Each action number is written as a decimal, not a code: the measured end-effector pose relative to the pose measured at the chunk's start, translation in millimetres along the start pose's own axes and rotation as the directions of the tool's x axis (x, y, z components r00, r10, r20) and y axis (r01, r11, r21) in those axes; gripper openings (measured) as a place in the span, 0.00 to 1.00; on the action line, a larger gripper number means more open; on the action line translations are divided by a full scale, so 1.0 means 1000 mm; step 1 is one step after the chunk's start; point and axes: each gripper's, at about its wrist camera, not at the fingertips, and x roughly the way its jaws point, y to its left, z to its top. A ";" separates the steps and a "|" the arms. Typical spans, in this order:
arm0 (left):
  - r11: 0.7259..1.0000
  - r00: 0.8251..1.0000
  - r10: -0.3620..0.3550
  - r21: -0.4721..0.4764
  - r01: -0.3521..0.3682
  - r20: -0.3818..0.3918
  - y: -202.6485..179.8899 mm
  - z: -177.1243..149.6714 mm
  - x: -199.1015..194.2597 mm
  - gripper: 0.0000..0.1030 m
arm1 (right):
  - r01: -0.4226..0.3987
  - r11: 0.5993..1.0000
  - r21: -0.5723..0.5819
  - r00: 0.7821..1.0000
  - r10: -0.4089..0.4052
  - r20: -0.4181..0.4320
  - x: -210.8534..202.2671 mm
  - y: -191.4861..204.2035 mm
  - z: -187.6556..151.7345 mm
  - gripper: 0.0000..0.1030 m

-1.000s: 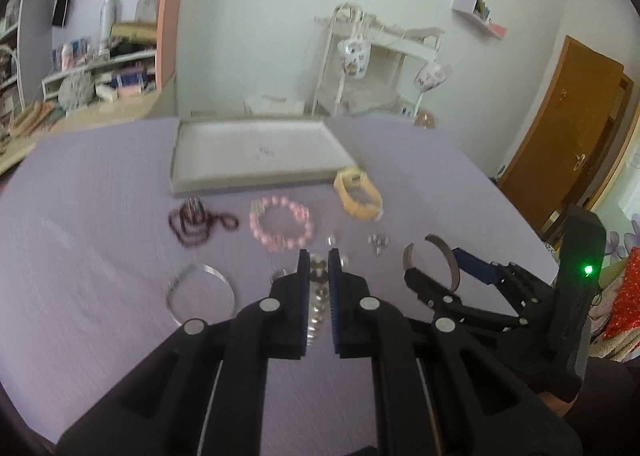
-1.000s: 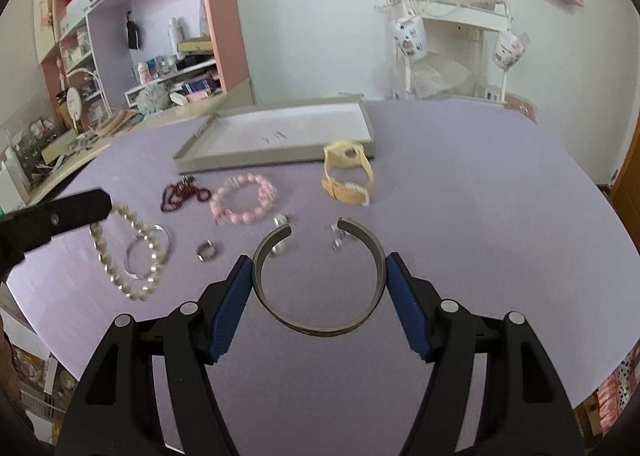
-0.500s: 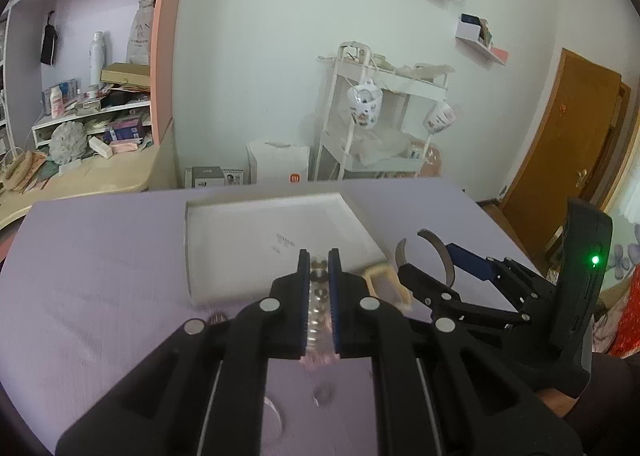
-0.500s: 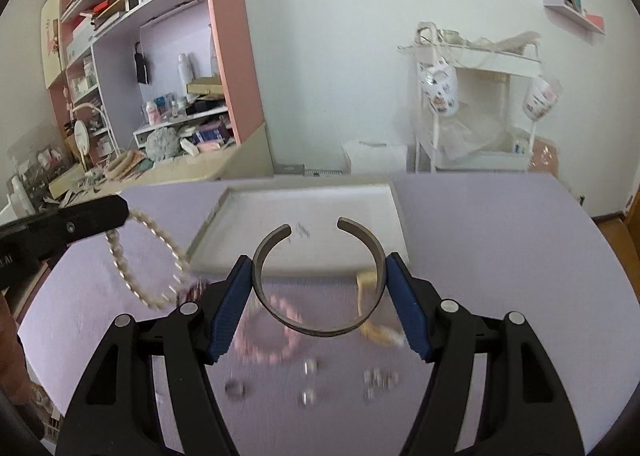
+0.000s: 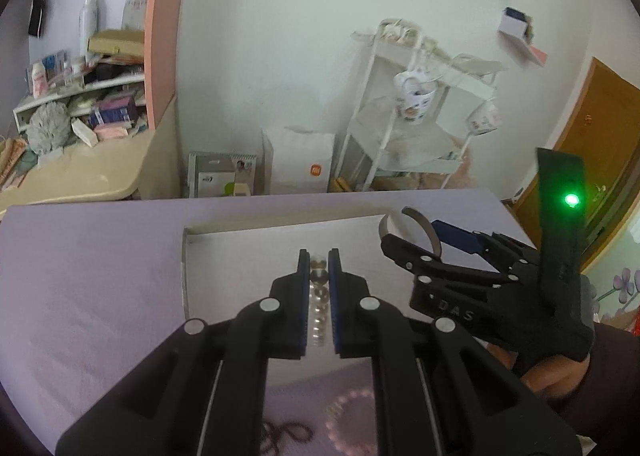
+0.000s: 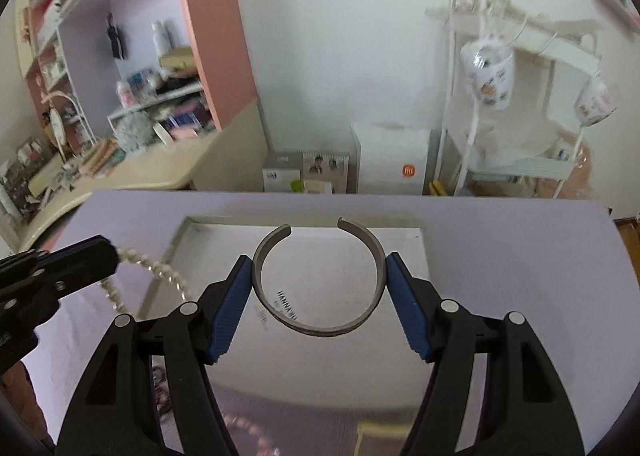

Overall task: Organize jewelry
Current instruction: 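Carry the pearl bracelet into the white tray with the left tool while the right tool places the cuff there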

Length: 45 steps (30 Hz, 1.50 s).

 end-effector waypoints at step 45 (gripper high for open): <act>0.976 0.990 0.138 -0.173 -0.132 0.027 0.054 -0.042 -0.023 0.57 | 0.086 0.994 0.061 0.995 -0.089 0.048 -0.062 -0.045 -0.054 0.77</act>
